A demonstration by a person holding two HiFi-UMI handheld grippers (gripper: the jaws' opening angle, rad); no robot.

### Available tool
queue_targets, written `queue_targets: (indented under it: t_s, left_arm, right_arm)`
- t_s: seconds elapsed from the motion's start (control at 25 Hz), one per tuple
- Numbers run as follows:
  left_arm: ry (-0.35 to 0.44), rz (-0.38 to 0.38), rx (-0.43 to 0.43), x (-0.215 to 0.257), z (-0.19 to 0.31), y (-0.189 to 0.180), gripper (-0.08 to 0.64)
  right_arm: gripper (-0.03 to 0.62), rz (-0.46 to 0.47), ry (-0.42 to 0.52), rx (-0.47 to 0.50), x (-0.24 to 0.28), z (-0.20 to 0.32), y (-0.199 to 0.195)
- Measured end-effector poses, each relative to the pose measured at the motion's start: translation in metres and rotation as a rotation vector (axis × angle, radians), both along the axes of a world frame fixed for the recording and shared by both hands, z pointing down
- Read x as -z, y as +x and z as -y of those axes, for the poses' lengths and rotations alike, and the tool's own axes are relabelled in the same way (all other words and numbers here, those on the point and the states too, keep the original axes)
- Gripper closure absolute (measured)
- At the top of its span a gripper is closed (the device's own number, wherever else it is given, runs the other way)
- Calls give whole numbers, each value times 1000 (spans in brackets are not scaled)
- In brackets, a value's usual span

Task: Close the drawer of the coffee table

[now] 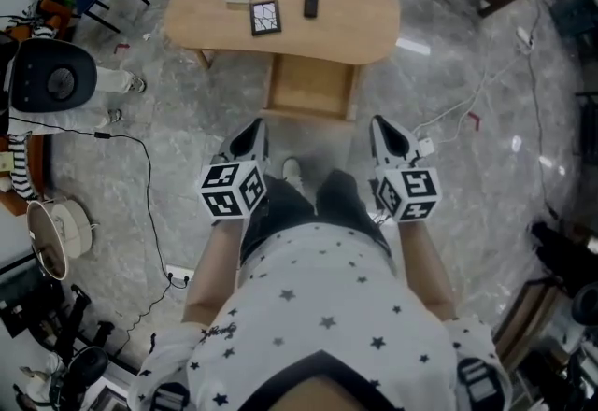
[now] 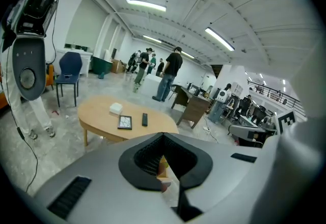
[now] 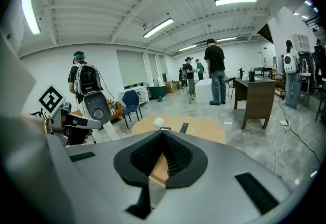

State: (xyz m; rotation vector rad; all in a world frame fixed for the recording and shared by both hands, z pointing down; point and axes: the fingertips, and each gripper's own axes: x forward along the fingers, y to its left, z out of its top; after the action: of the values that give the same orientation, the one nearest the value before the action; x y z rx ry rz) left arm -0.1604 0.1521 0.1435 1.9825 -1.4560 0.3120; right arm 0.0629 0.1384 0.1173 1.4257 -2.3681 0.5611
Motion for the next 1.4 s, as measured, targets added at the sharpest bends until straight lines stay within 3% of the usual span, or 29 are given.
queue_targets:
  t_s: [0.72, 1.4]
  left_arm:
    - [-104, 31, -143, -64, 29, -31, 554]
    - [-215, 63, -144, -189, 46, -57, 552]
  right_arm:
    - [584, -37, -90, -155, -55, -2, 1]
    - [584, -62, -242, -213, -174, -8, 22]
